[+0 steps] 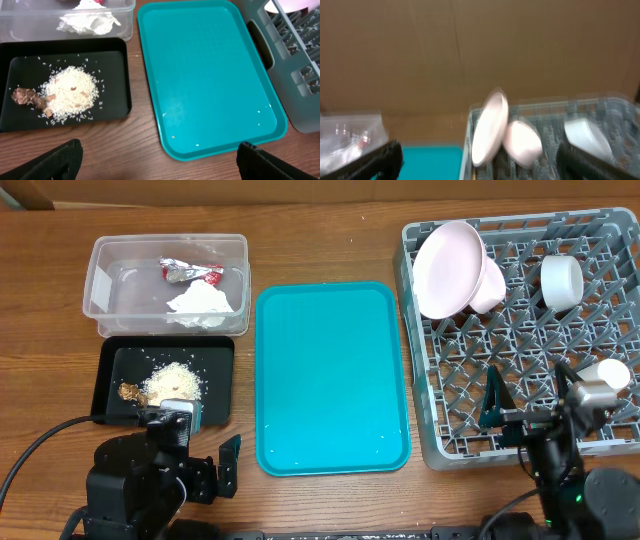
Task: Sort waste into correct bins and load items into the dishwasher
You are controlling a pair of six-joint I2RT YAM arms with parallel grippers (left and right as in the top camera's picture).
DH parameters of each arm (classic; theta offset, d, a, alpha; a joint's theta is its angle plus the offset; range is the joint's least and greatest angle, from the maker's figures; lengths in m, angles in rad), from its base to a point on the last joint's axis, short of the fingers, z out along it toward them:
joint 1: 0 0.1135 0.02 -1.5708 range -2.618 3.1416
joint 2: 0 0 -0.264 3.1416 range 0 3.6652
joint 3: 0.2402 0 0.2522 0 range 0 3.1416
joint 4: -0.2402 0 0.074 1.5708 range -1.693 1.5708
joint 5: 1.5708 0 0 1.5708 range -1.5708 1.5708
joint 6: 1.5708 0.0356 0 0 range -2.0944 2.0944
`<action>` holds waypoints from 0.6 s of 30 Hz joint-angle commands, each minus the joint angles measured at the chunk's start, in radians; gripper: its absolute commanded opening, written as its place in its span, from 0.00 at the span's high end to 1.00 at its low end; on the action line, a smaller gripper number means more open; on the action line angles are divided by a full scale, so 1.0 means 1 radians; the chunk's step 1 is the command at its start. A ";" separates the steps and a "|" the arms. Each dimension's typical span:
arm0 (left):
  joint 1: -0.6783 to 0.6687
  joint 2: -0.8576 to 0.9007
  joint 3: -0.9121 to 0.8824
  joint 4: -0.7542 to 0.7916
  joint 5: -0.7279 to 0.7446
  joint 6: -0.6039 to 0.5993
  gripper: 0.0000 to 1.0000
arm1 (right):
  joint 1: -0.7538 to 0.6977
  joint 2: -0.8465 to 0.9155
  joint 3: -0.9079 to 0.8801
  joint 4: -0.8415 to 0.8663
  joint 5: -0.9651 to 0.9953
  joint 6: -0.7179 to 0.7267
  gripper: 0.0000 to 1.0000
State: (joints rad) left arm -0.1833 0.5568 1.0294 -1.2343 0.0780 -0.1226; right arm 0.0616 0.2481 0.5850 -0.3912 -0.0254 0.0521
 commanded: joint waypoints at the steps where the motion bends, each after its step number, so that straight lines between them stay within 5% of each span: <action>1: 0.000 -0.002 0.000 0.002 -0.007 0.003 0.00 | 0.016 -0.117 -0.163 0.142 0.002 0.000 0.00; 11: 0.000 -0.002 0.000 0.002 -0.007 0.003 0.00 | 0.017 -0.245 -0.555 0.640 0.000 -0.001 0.00; 18: 0.000 -0.002 0.000 0.002 -0.007 0.003 0.00 | 0.018 -0.245 -0.577 0.467 0.024 0.000 0.00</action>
State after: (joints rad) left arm -0.1833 0.5568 1.0271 -1.2343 0.0780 -0.1226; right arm 0.0727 0.0135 0.0181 0.1181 -0.0170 0.0517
